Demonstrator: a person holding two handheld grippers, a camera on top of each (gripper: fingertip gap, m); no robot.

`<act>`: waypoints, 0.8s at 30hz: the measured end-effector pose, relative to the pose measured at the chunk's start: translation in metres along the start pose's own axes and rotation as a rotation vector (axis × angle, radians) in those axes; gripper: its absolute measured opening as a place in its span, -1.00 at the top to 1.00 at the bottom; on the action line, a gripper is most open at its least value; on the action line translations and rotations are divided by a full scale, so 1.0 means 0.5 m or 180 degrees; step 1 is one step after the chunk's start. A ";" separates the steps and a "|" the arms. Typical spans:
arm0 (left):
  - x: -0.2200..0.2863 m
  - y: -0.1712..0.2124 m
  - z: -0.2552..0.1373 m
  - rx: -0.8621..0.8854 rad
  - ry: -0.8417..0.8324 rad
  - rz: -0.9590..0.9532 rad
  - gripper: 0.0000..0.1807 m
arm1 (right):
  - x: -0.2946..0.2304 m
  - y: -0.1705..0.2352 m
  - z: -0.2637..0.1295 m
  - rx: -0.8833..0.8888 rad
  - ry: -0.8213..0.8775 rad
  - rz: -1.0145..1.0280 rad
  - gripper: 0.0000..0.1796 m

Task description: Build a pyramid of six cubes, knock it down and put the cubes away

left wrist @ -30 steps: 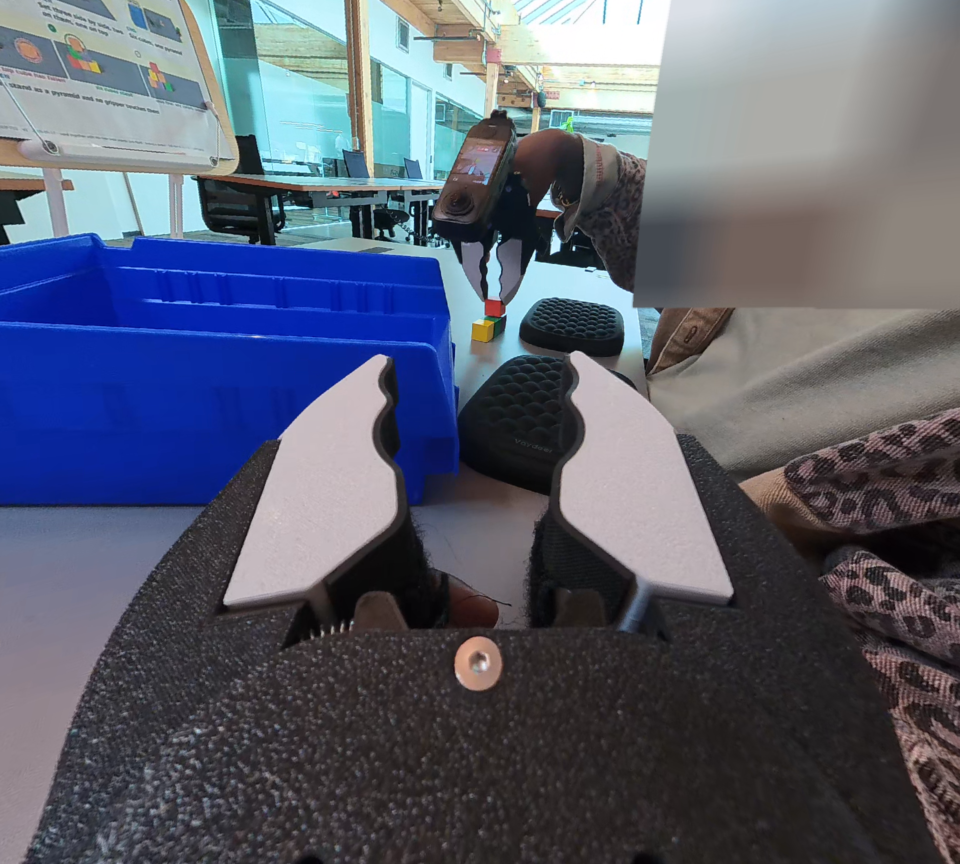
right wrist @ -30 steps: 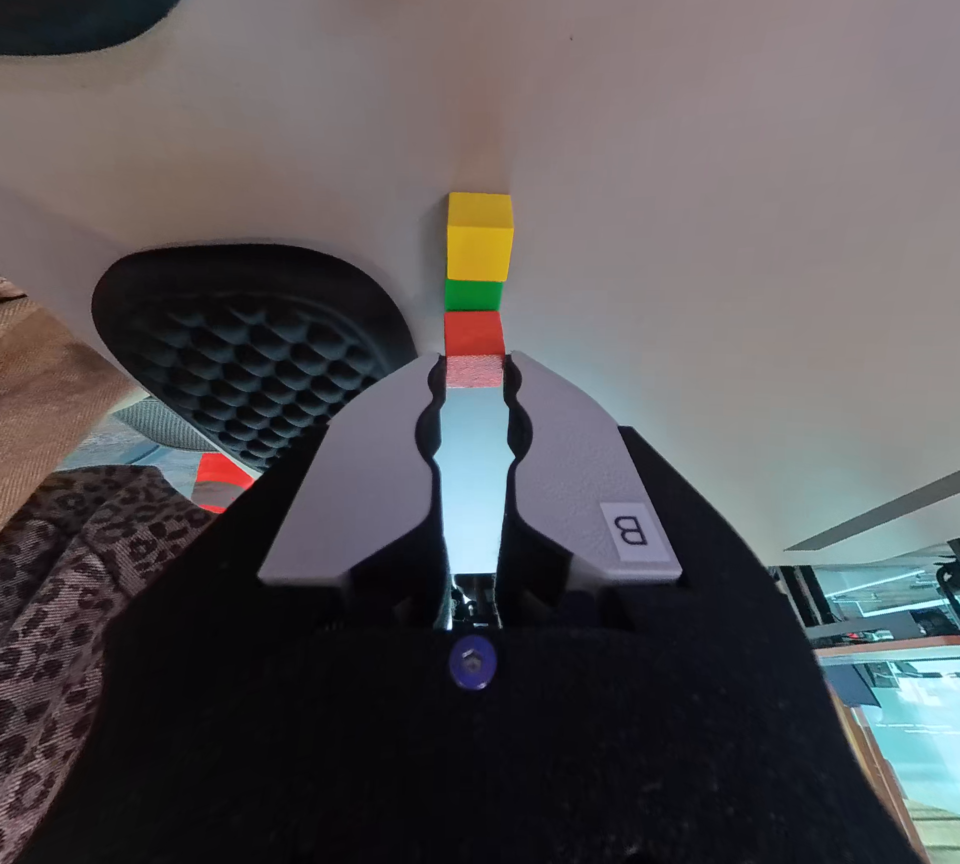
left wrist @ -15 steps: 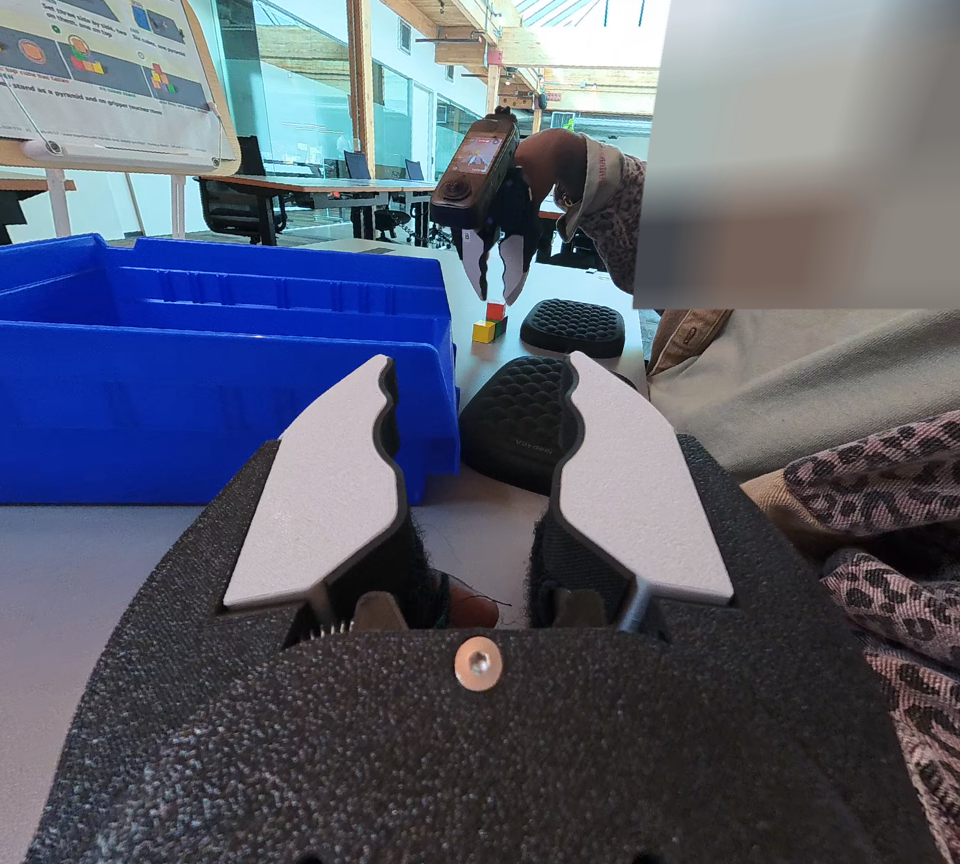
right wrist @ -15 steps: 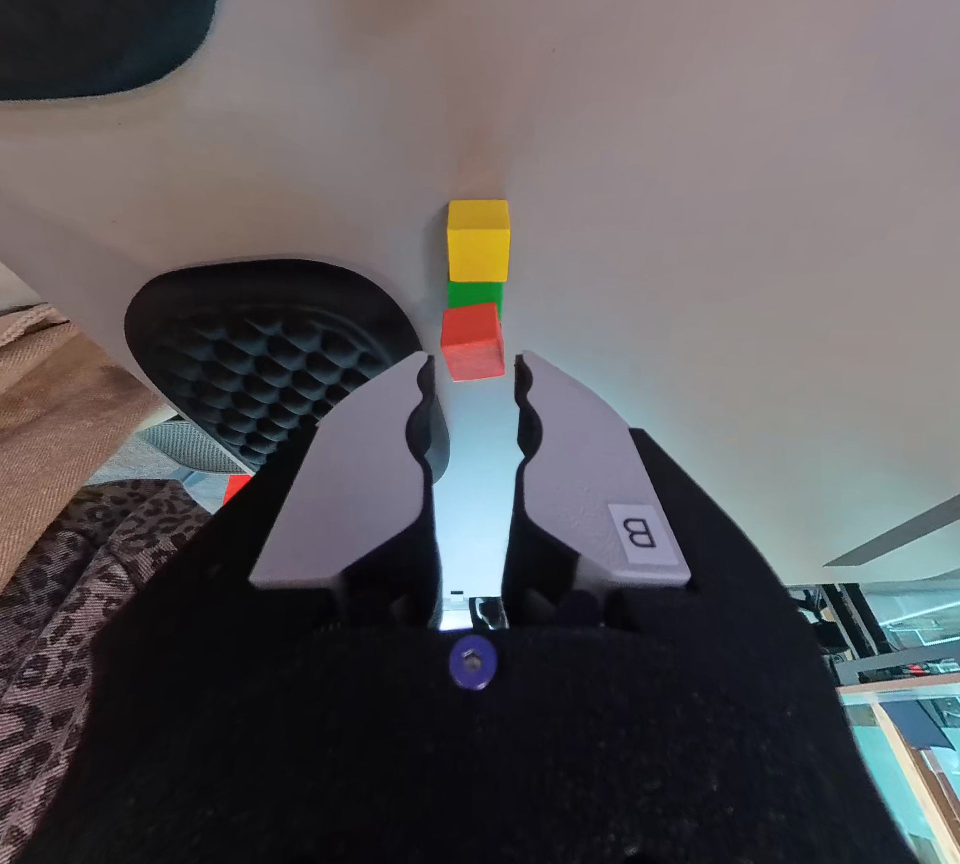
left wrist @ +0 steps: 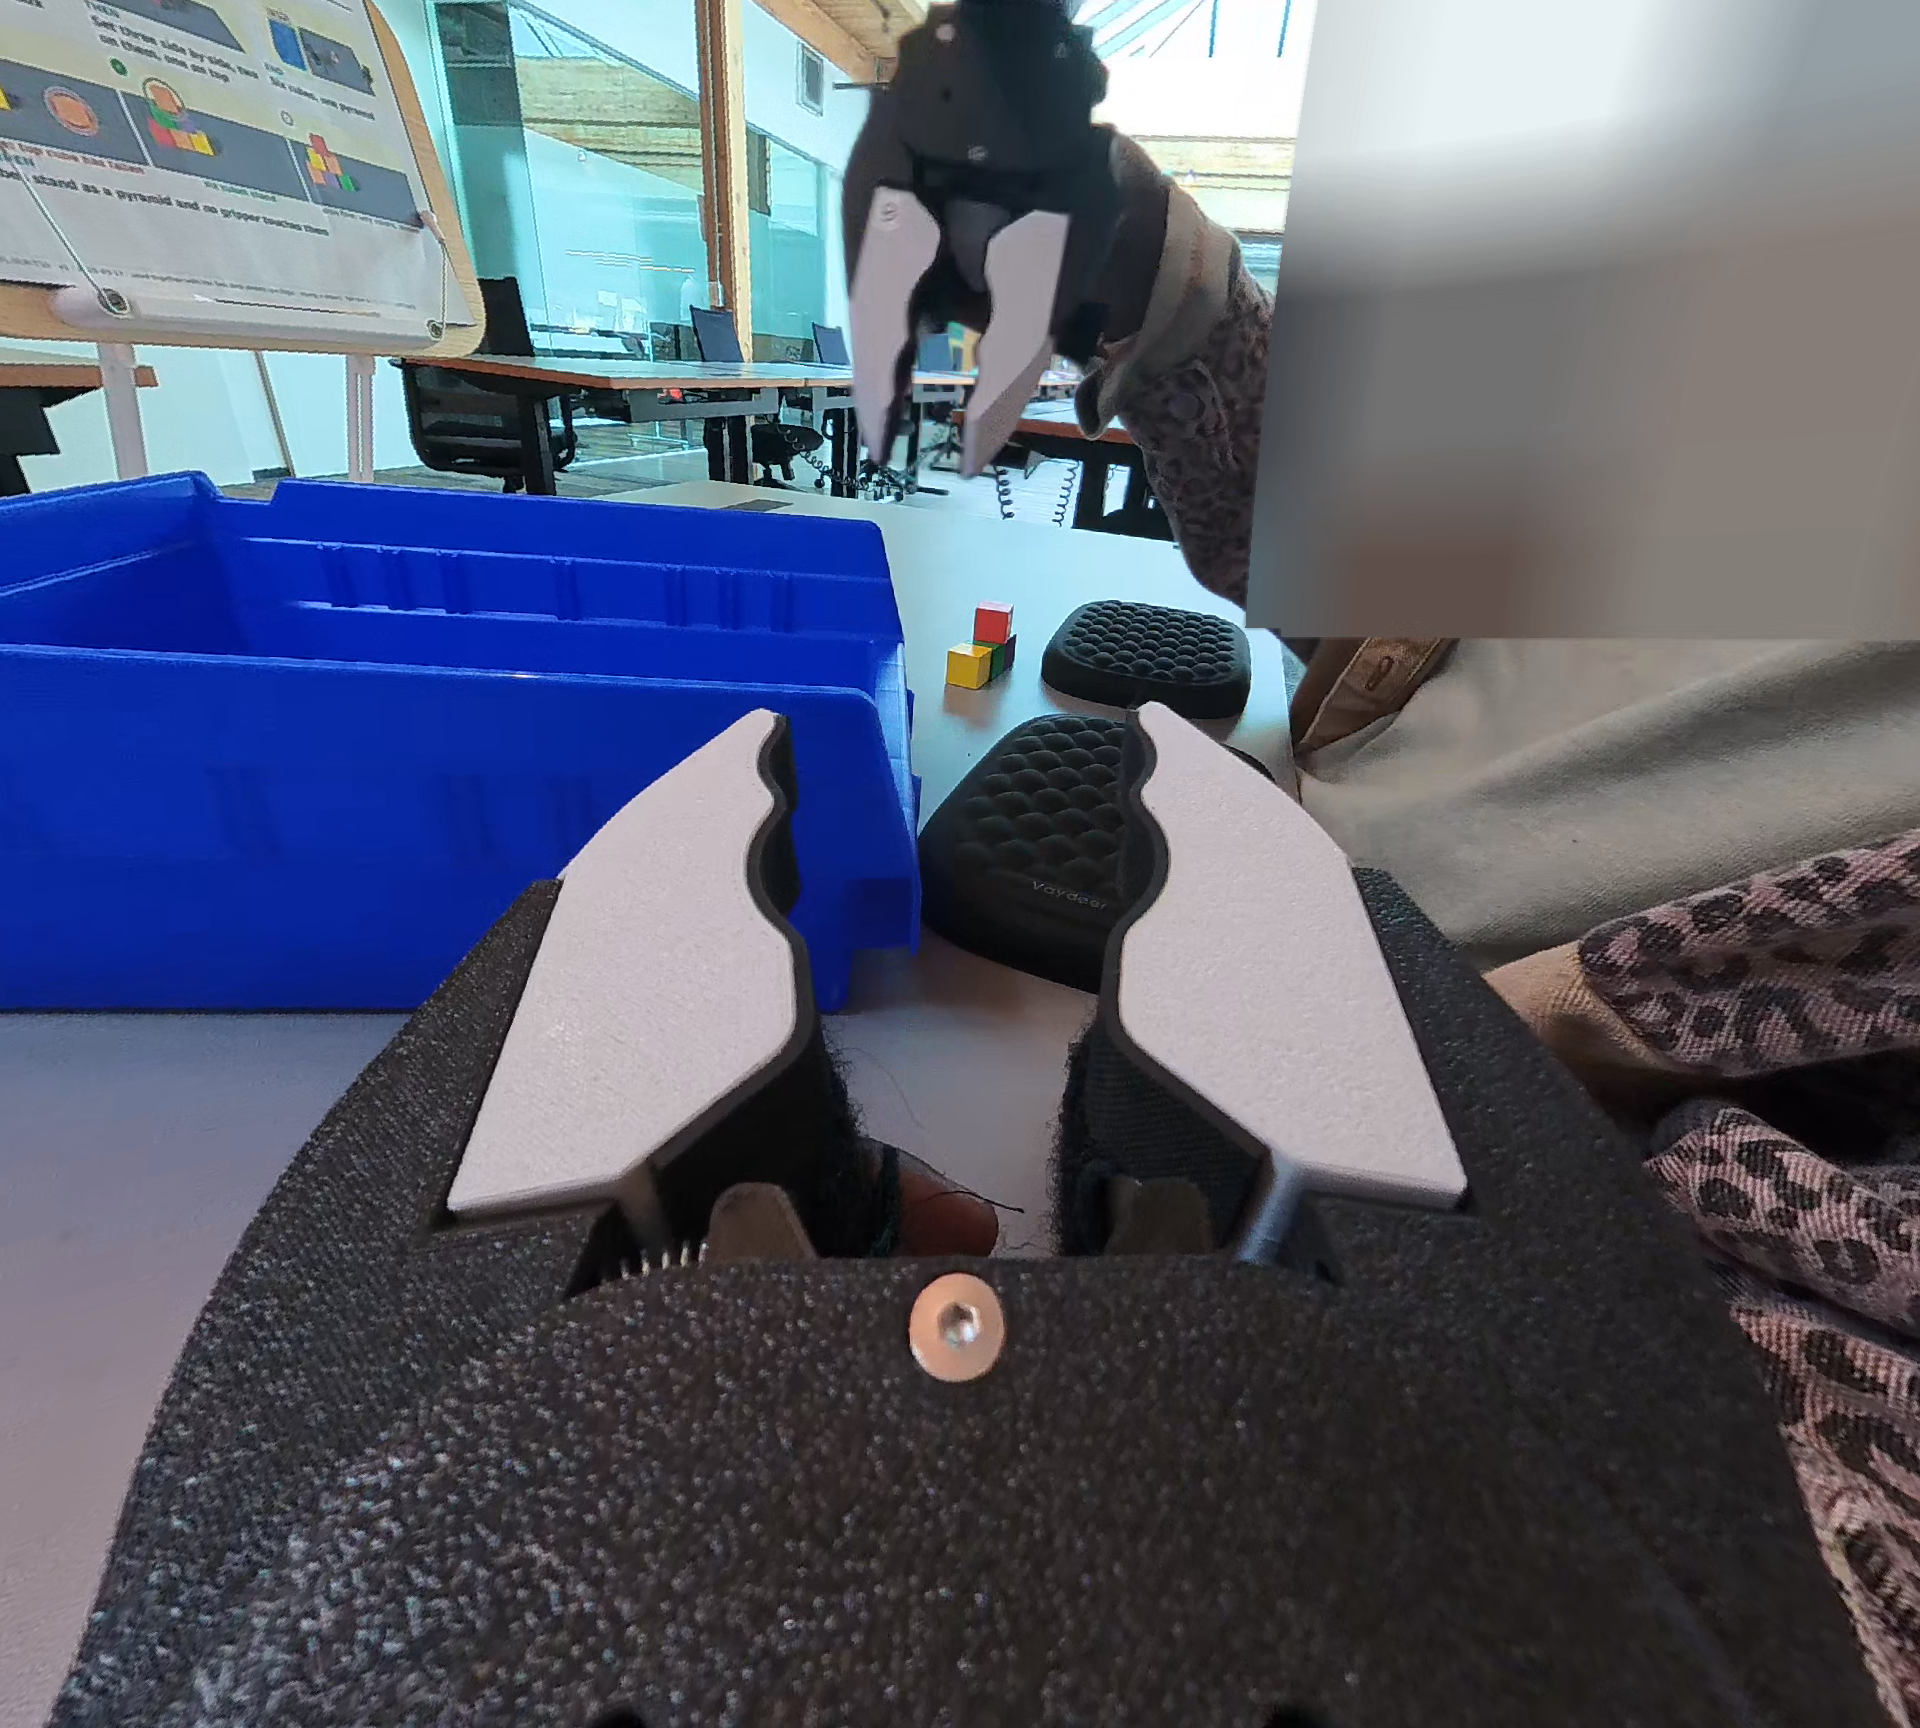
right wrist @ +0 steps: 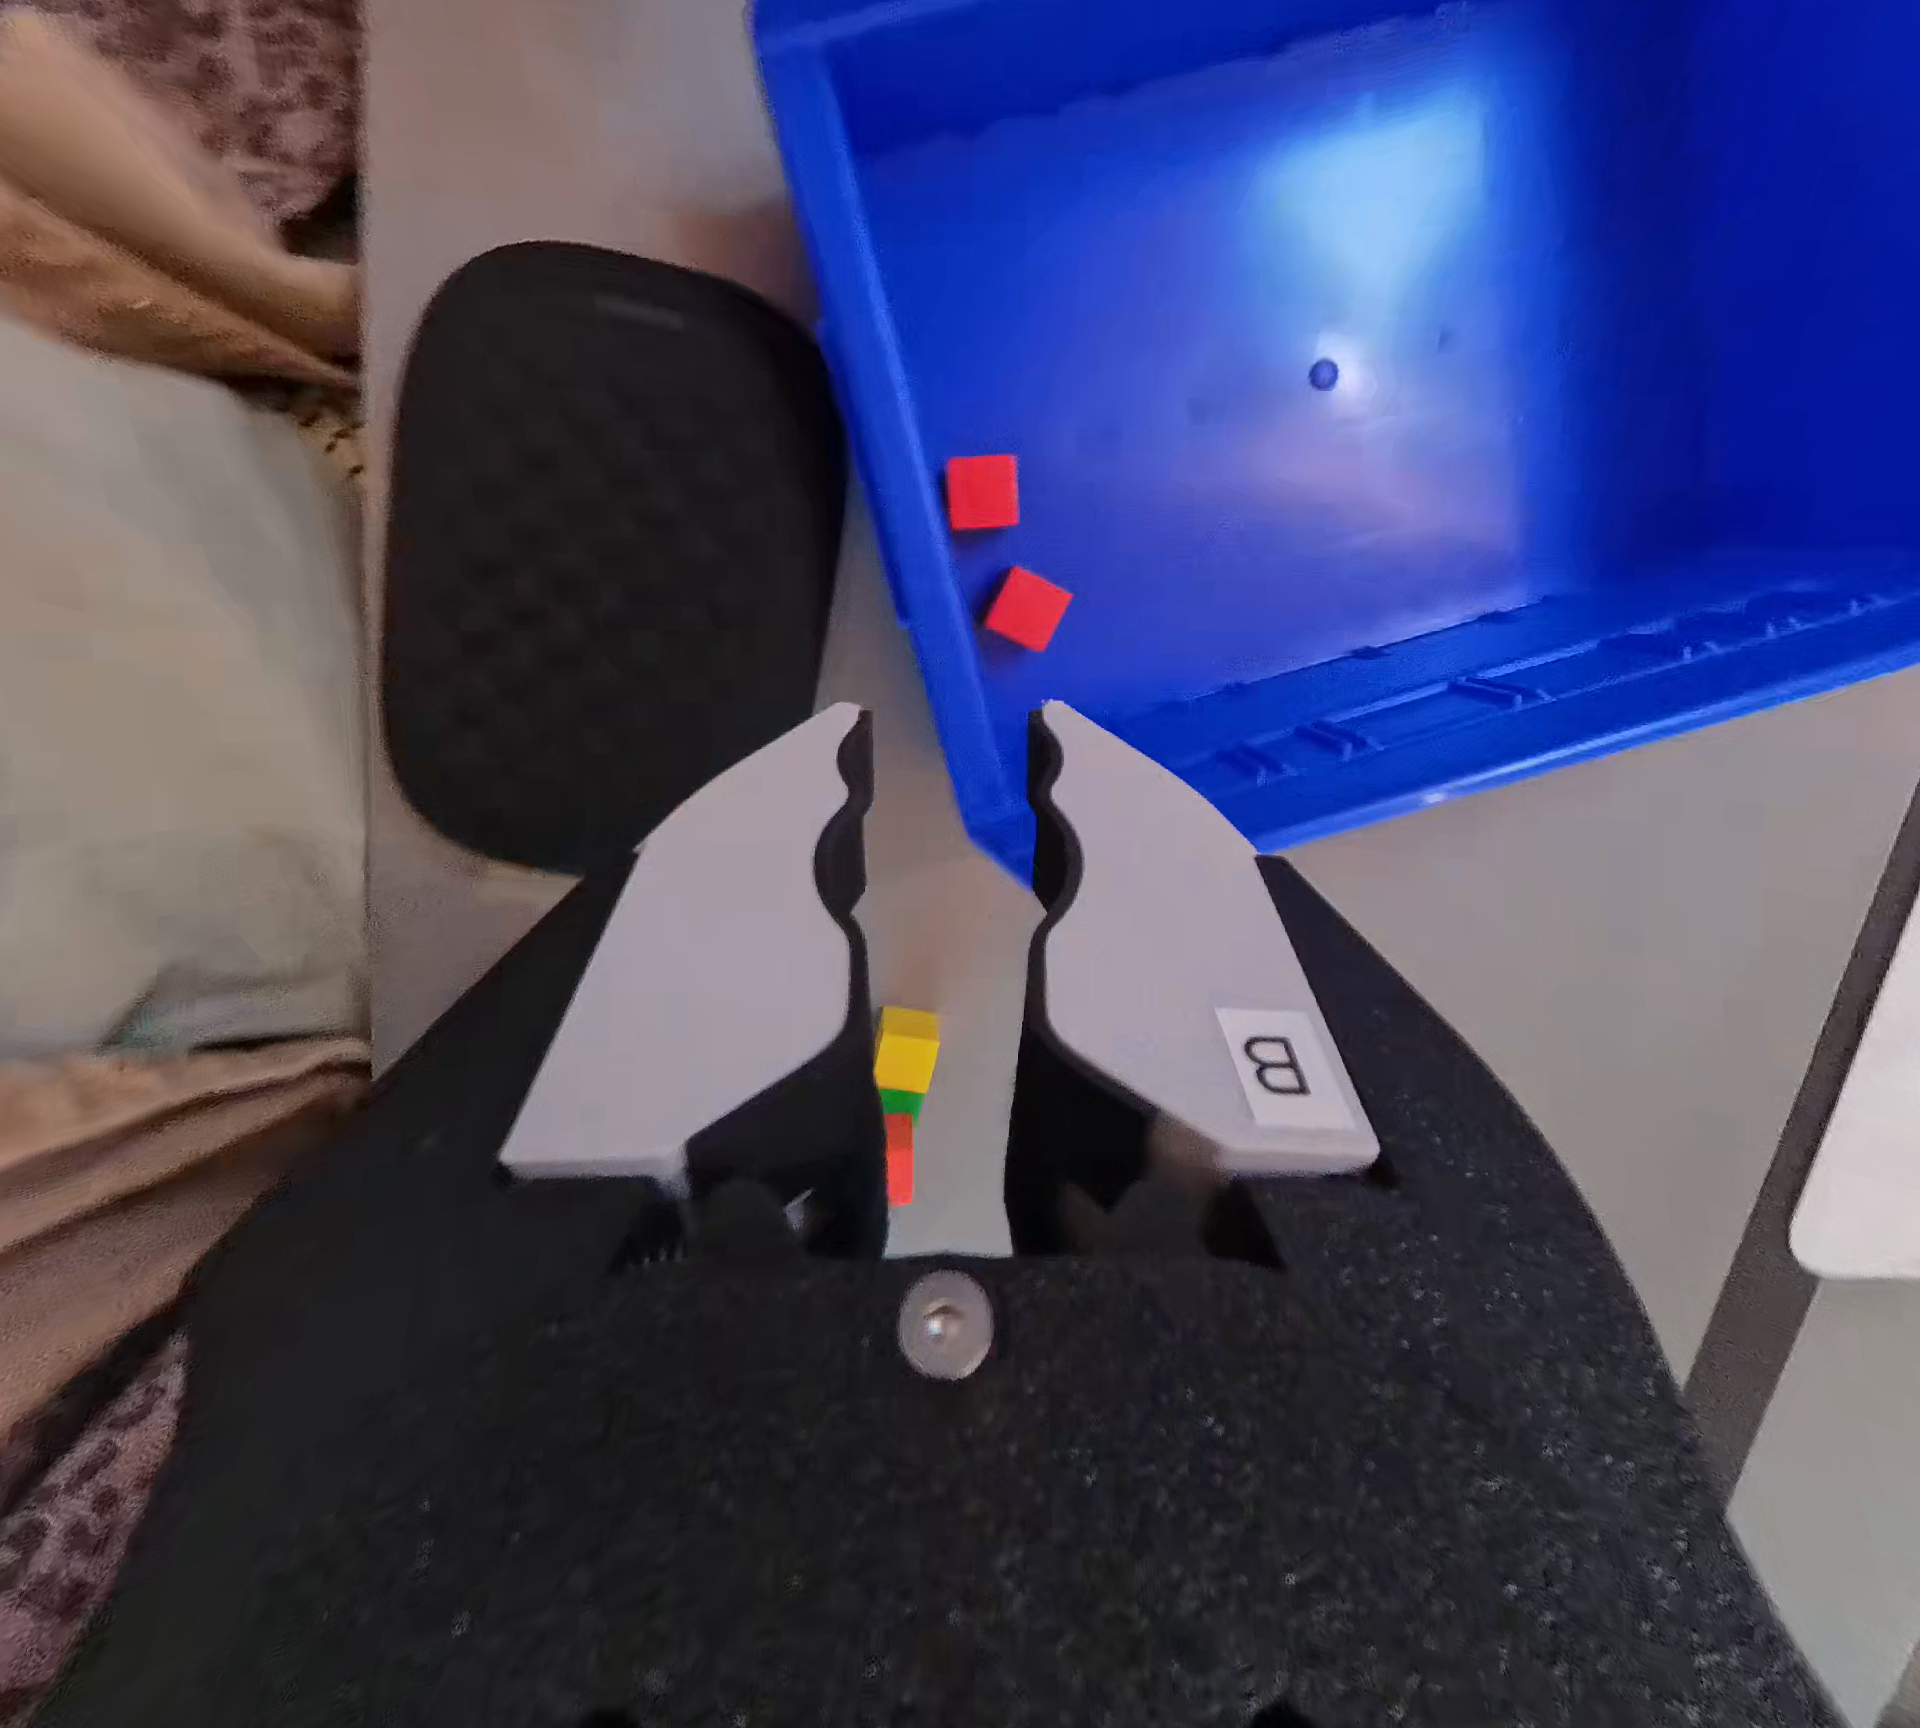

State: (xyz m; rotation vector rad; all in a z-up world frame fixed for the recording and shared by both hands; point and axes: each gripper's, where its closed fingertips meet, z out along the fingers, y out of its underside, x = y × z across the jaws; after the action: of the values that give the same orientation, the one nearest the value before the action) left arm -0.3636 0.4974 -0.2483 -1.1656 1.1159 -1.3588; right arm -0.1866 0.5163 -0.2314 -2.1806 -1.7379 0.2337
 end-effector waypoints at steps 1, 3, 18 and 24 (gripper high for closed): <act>0.000 0.000 0.000 0.0001 0.0002 0.0003 0.34 | 0.013 -0.007 0.022 -0.0150 0.0025 0.0157 0.67; 0.001 0.000 0.000 0.0007 0.0006 0.0004 0.34 | 0.030 -0.011 0.070 -0.0446 0.0032 0.0579 0.54; 0.004 -0.002 -0.001 0.0028 0.0033 0.0025 0.34 | 0.056 0.060 0.220 -0.1596 -0.0057 0.1346 0.58; 0.004 -0.002 -0.002 0.0025 0.0029 0.0020 0.34 | 0.064 0.048 0.197 -0.1433 0.0056 0.1018 0.76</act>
State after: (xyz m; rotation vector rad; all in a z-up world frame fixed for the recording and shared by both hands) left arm -0.3648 0.4957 -0.2474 -1.1502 1.1189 -1.3638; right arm -0.1902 0.5587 -0.3288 -2.7704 -1.5351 -0.1158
